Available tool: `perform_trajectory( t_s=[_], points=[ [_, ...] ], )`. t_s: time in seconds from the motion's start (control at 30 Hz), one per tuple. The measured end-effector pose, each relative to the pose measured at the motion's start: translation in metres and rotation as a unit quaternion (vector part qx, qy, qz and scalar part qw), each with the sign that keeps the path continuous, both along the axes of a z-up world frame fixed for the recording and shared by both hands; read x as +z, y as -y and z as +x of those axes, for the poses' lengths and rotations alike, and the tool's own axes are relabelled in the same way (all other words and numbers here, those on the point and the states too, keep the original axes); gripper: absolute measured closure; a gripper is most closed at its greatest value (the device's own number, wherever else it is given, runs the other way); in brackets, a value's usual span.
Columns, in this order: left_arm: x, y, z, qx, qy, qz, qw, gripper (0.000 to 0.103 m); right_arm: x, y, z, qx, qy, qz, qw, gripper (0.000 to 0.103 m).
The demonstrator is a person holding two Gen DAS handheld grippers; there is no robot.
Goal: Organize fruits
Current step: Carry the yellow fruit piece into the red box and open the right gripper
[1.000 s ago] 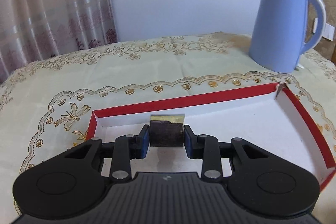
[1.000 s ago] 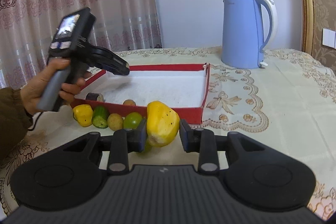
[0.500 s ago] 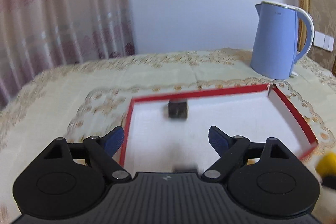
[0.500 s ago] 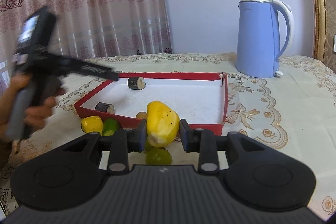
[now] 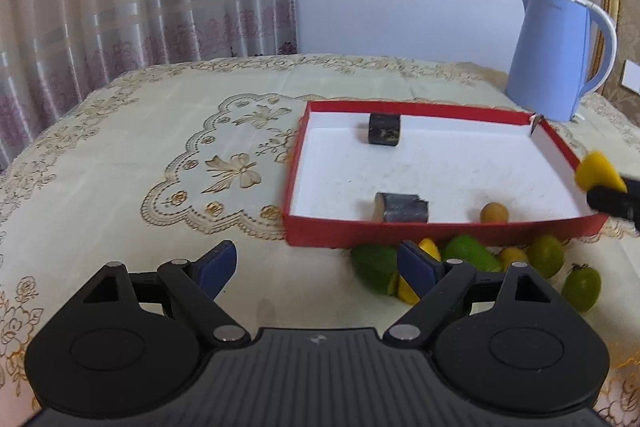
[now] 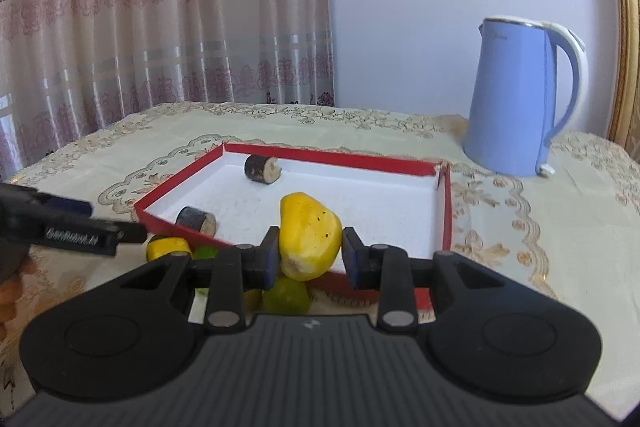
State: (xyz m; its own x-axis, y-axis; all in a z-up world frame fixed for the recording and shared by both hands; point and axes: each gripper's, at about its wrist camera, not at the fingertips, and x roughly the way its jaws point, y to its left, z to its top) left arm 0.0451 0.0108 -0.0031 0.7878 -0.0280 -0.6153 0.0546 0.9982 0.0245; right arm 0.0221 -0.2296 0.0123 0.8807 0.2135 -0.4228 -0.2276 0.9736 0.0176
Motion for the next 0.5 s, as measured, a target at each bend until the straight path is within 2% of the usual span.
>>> perform_trajectory(
  t_s=[0.33,0.5],
  points=[
    [-0.003,-0.004,-0.010,0.000,-0.003,0.003,1.0000,0.015,0.004,0.000,0.062,-0.014,-0.015,-0.018,1.000,0.072],
    [-0.004,-0.004,-0.009,0.004,-0.008,0.009,0.9999,0.015,0.000,0.006,0.098,-0.027,-0.035,-0.008,0.999,0.073]
  ],
)
